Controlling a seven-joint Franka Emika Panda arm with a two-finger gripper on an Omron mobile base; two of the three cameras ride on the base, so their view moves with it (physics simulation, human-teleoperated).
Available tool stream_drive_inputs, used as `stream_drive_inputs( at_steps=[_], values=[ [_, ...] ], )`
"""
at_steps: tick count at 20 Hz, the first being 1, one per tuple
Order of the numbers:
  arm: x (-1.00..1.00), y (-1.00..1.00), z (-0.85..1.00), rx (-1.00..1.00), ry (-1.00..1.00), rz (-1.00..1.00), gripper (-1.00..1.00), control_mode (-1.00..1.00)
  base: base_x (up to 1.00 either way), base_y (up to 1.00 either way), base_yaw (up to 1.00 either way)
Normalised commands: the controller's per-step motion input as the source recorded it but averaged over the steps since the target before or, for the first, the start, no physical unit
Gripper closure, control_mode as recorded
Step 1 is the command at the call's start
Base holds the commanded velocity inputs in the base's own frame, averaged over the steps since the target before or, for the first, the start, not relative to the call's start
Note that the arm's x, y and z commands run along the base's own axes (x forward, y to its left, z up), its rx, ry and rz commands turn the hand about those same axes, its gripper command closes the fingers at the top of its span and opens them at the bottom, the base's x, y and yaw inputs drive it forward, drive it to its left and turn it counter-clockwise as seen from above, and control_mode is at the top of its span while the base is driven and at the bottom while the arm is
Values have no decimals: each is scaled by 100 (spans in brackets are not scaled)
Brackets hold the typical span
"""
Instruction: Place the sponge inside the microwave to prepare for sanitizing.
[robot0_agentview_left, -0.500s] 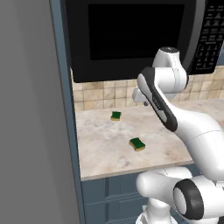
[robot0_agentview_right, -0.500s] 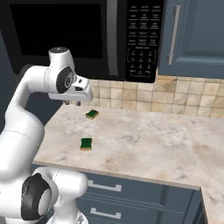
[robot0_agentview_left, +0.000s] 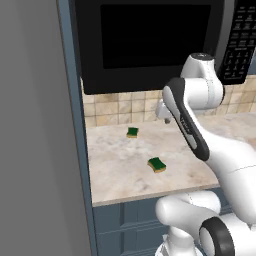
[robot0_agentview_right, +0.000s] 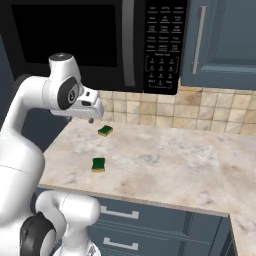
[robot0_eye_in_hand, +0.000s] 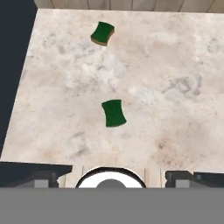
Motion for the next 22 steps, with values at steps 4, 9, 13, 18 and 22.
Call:
stream_drive_inputs(
  at_steps=[4,9,13,18,22],
  values=[
    [-51,-31,45,0,-17,-3,-100,-100,0,0,0],
    [-33,-44,59,-1,-17,-7,-100,-100,0,0,0],
    [-6,-46,69,-6,-18,-18,-100,-100,0,0,0],
    [0,-48,75,-2,-16,-26,-100,-100,0,0,0],
    [-6,-36,66,3,-38,-18,-100,-100,0,0,0]
  ],
)
